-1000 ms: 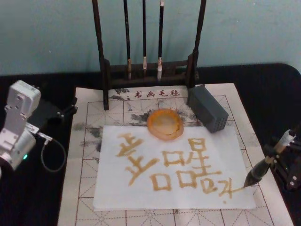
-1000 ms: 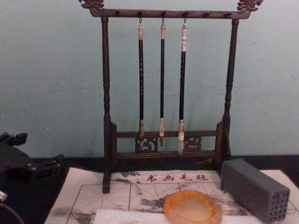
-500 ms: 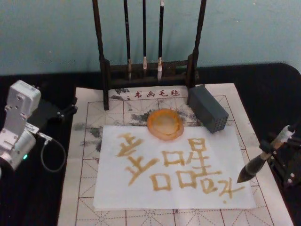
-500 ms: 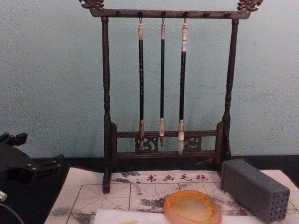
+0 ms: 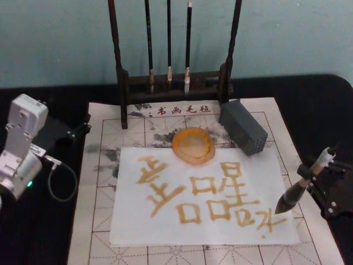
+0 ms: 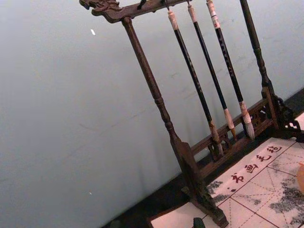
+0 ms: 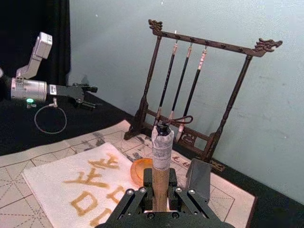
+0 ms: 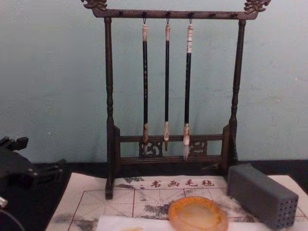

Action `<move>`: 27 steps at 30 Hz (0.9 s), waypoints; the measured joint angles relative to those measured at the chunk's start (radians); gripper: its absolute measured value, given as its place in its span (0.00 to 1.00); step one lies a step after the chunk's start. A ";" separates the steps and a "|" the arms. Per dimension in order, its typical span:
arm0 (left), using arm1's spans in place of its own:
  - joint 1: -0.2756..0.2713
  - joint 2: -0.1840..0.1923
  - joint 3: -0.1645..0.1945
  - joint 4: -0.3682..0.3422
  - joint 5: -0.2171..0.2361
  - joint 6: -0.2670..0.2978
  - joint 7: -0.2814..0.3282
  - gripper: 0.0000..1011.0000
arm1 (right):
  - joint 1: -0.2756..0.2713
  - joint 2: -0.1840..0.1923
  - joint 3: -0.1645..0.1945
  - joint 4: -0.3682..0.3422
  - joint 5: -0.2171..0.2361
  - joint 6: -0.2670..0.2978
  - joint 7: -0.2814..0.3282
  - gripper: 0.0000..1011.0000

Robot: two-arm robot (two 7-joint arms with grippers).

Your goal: Pick up the brush from the inkstone, write on the paper, then place the brush back to its original position.

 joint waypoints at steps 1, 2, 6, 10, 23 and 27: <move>0.000 0.000 0.000 0.000 0.000 0.000 0.000 0.99 | 0.001 0.000 -0.001 0.001 0.000 0.000 0.000 0.20; 0.000 0.000 0.000 0.000 0.000 0.000 0.000 0.99 | 0.003 -0.001 -0.004 0.003 -0.002 0.001 -0.001 0.20; 0.000 0.000 0.000 0.000 0.000 0.000 0.000 0.99 | 0.007 -0.002 -0.010 0.009 -0.007 0.004 -0.004 0.20; 0.000 0.000 0.000 0.000 0.000 0.000 0.000 0.99 | 0.008 -0.001 -0.013 0.011 -0.009 0.008 -0.006 0.20; 0.000 0.000 0.000 0.000 0.000 0.000 0.000 0.99 | -0.035 0.028 0.014 -0.014 0.017 0.009 0.023 0.20; 0.000 0.000 0.000 0.000 0.000 0.000 0.000 0.99 | -0.050 0.037 0.026 -0.022 0.026 0.009 0.032 0.20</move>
